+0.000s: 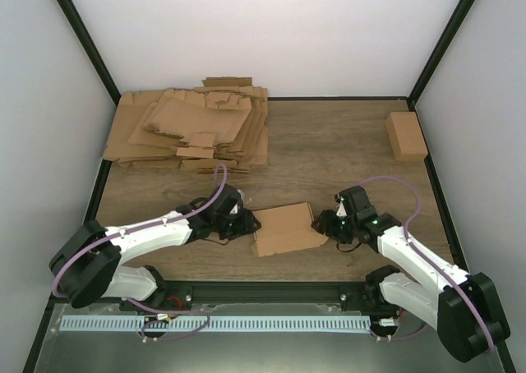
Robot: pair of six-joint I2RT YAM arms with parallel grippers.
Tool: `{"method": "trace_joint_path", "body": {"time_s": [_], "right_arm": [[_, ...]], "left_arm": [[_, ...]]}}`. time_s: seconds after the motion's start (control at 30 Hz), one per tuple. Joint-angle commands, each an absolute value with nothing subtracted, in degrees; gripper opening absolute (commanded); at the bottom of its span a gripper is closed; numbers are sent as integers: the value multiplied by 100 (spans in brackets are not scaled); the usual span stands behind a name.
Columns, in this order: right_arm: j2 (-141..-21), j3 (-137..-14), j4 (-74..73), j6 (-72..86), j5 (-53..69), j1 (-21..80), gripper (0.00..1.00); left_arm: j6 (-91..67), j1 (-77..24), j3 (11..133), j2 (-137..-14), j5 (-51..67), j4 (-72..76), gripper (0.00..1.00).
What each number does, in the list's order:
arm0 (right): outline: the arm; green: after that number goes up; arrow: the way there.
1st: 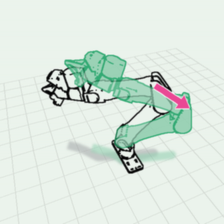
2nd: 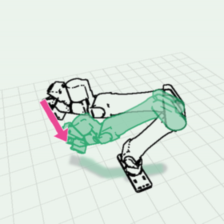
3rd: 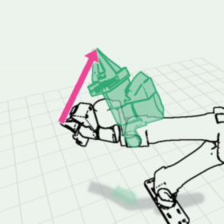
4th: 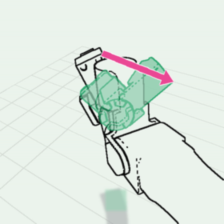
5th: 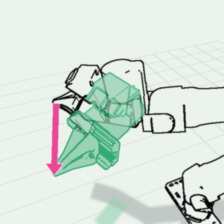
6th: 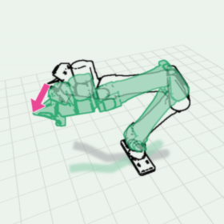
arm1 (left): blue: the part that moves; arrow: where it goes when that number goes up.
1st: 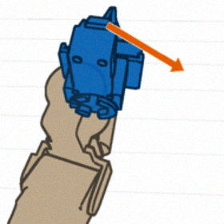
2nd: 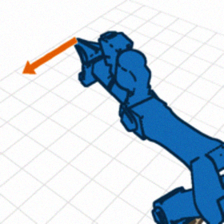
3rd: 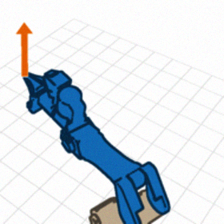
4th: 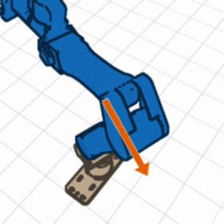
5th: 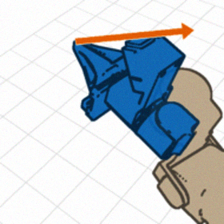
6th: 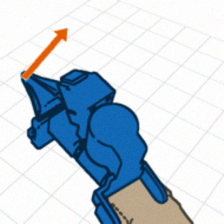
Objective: Fold the paper box
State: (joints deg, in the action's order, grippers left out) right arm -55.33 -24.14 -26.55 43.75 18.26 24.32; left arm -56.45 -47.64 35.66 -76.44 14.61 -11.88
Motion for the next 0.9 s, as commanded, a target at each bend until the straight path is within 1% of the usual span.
{"method": "trace_joint_path", "body": {"time_s": [0.0, 0.17, 0.23, 0.27, 0.43, 0.53, 0.87], "right_arm": [[-5550, -2377, -2458, 4393, 1951, 2483, 48], [-5571, -2290, -2190, 4304, 2178, 2479, 44], [-5596, -2271, -2102, 4306, 2282, 2480, 42], [-5610, -2276, -2083, 4306, 2300, 2479, 41], [-5681, -2289, -2049, 4248, 2263, 2480, 41], [-5768, -2278, -1994, 4212, 2253, 2479, 40], [-6164, -2431, -1710, 4179, 2024, 2481, 41]], "left_arm": [[-5705, -4789, 3524, -7682, 1346, -902, 47], [-5695, -4790, 3509, -7703, 1283, -833, 46], [-5688, -4789, 3511, -7730, 1290, -809, 43], [-5687, -4789, 3519, -7755, 1299, -804, 41], [-5655, -4768, 3551, -7889, 1281, -791, 40], [-5582, -4725, 3635, -8039, 1221, -817, 36], [-5401, -4569, 4090, -8387, 931, -979, 36]]}}
